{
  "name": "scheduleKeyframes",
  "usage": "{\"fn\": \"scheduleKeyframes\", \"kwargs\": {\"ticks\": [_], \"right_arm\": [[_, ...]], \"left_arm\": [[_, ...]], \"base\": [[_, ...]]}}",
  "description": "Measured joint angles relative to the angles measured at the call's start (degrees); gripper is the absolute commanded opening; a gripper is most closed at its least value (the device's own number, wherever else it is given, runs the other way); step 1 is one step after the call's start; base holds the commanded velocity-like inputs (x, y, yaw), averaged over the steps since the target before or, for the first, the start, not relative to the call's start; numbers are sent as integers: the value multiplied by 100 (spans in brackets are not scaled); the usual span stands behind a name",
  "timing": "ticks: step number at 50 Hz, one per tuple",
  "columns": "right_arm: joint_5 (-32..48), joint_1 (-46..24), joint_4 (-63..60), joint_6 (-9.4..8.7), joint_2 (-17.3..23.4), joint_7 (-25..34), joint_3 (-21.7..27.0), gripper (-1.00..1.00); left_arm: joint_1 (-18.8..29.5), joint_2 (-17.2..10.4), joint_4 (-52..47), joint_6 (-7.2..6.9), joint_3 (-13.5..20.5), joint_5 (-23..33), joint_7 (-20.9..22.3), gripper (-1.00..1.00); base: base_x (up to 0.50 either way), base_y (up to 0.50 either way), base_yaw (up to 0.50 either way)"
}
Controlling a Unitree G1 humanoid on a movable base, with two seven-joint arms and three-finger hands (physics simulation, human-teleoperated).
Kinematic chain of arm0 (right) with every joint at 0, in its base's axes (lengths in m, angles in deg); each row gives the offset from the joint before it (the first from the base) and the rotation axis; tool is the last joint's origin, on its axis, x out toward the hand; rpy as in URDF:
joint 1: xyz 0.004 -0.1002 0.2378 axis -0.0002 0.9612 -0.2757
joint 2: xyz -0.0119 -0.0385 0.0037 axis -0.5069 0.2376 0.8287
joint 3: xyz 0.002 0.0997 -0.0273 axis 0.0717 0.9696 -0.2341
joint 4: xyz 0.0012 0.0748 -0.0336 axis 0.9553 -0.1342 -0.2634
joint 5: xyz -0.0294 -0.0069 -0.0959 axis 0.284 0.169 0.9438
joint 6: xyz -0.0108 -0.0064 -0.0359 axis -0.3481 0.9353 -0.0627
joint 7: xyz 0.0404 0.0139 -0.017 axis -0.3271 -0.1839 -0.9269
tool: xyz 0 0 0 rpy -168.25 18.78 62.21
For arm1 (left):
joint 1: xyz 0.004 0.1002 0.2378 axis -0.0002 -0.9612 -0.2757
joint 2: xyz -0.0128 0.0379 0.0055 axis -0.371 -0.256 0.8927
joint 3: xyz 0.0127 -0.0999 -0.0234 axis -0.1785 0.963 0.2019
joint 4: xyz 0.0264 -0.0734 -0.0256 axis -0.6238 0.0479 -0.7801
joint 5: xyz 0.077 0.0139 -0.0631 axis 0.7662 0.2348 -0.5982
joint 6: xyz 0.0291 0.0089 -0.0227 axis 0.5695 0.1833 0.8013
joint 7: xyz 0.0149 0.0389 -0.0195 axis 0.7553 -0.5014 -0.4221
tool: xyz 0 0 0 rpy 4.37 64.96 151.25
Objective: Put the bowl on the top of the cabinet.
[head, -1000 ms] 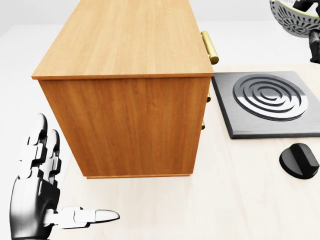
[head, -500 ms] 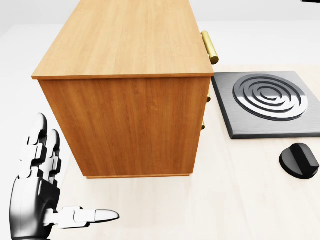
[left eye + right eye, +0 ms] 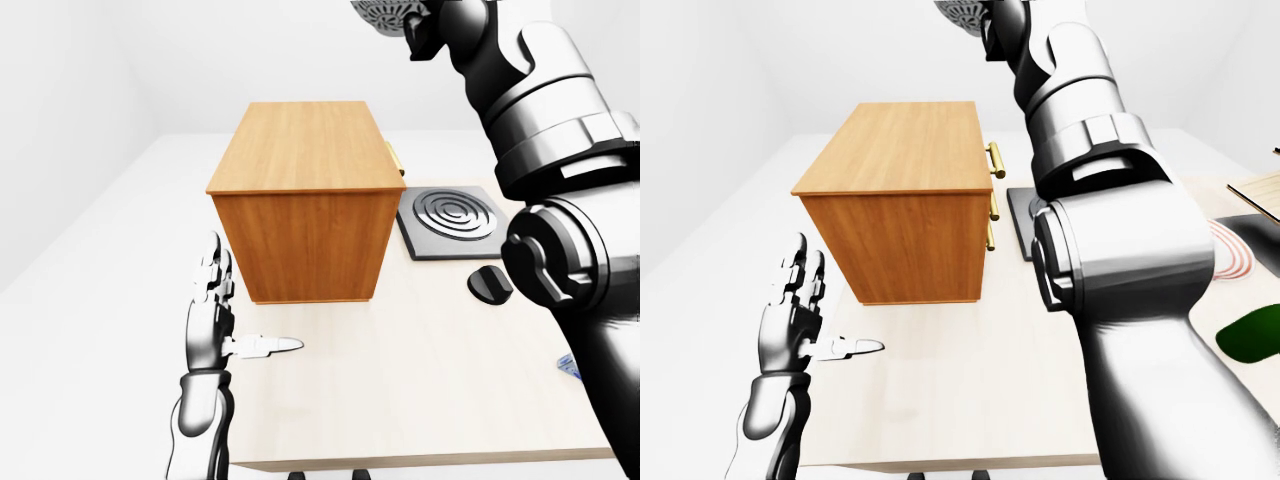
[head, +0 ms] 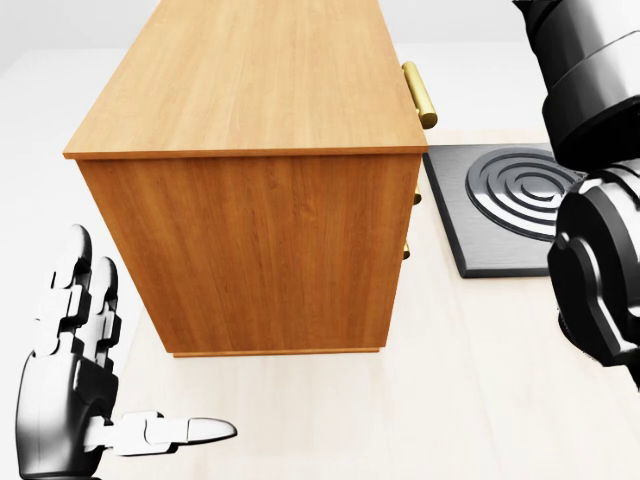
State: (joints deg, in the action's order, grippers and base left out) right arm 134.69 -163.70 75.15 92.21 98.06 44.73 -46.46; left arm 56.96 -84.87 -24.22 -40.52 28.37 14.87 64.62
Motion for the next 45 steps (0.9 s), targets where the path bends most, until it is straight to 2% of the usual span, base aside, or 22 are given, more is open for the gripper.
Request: {"fn": "scheduleKeyframes", "kwargs": {"ticks": [9, 18, 45], "right_arm": [[-276, -224, -28, 0, -483, 98, -58, -100], [-491, -235, -62, 0, -795, 143, -129, -100], [-620, 599, -101, 0, -1413, -102, -408, -100]], "left_arm": [[-28, -1, -11, 0, 2, -15, 24, 100], [-56, 0, -17, 0, -6, -21, 48, 100], [-66, 1, -43, 0, 3, -38, 65, 100]], "base": [[0, 0, 0], [0, 0, 0], [0, 0, 0]]}}
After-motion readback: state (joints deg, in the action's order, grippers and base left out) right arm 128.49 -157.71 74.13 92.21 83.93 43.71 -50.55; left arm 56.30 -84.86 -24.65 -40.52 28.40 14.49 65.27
